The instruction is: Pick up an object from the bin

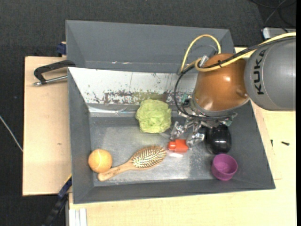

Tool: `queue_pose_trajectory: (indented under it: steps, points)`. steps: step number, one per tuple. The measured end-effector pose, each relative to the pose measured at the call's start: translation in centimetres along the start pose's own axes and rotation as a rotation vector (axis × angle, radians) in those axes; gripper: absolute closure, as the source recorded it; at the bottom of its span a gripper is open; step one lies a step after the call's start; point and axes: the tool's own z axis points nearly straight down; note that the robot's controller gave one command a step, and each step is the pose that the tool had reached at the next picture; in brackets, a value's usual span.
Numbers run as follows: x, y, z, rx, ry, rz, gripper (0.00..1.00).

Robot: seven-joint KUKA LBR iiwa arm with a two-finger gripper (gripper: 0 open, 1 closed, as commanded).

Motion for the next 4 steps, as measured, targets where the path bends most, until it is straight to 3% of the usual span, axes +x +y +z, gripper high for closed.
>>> queue_pose_trajectory:
  steps: [1,2,3,4]
  points:
    - [1.3,-0.3,-4.0,-0.01,0.004,0.004,1.0]
    - [9.6,-0.7,-4.8,-0.005,0.006,-0.002,0.0]
    - [9.5,-0.7,-4.8,-0.005,0.005,-0.002,0.0]
    - [9.6,-1.2,-3.3,0.0,0.005,-0.108,0.0]
